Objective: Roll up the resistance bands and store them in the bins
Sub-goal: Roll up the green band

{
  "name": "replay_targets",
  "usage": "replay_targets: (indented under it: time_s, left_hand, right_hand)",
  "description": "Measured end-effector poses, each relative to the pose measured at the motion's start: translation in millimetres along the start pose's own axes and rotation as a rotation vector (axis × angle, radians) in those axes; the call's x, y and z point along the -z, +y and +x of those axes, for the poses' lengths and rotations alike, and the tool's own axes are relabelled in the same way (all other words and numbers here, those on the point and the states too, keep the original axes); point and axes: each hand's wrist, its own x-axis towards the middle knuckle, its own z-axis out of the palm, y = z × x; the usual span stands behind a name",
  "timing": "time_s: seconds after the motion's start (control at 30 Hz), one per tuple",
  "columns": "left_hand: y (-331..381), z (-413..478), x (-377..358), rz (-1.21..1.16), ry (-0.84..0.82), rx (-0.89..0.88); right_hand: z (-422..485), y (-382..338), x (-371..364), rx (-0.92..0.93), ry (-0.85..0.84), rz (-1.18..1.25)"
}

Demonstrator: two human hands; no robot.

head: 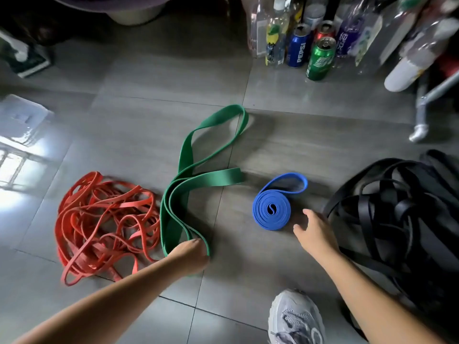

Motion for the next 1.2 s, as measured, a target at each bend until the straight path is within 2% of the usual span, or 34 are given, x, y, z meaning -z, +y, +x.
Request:
replay_targets:
  time_s: [0.07, 0.13, 0.23, 0.37, 0.53, 0.63, 0.8, 0.9, 1.03, 1.13, 1.2]
  left_hand:
    - [-6.8, -8.2, -25.1, -0.01, -0.162, -0.015]
    - [-6.4, -15.1, -47.9, -0.035, -0.201, -0.001]
    - [-1.2, -22.5, -53.2, -0.062, -0.007, 0.031]
    - [-4.9, -48.8, -8.5, -0.252, 0.222, 0.047]
    - [-16.7, -122.9, 46.2, -0.332, 0.438, 0.041]
    - [-19.9, -176.5, 78.8, -0.477, 0.573, -0.012]
    - [-1.4, -276.0, 126.9, -0.376, 0.639, -0.232]
    - [14.5, -342.2, 153.8, -0.468, 0.767, -0.342]
    - [28.4, -421.5, 173.5, -0.507, 0.918, -0.442]
    - [38.7, -467.5, 172.6, -0.611, 0.896, -0.59]
    - [46.5, -494.7, 169.0, -0.736, 0.832, -0.704]
  right_hand:
    - [-16.3, -1.5, -3.7, 0.006, -0.039, 0.02]
    - [-31.0, -3.0, -5.7, 0.028, -0.075, 0.034]
    - [-52.0, -7.1, 1.1, 0.058, -0.134, 0.028]
    - [-76.3, -21.8, 27.6, 0.15, -0.131, 0.001]
    - [-123.0, -60.0, 81.0, 0.27, -0.163, -0.014]
    - [-158.5, -87.4, 120.7, 0.364, -0.19, -0.005]
    - [-228.9, -130.8, 197.9, 0.536, -0.187, -0.106]
    - [-274.0, -153.9, 233.0, 0.61, -0.193, -0.183]
    - [-327.4, -165.9, 242.9, 0.669, -0.174, -0.047]
    - [-362.6, -168.1, 229.0, 0.769, -0.185, 0.049]
    - [-380.8, -168.3, 216.5, 0.766, -0.222, 0.119]
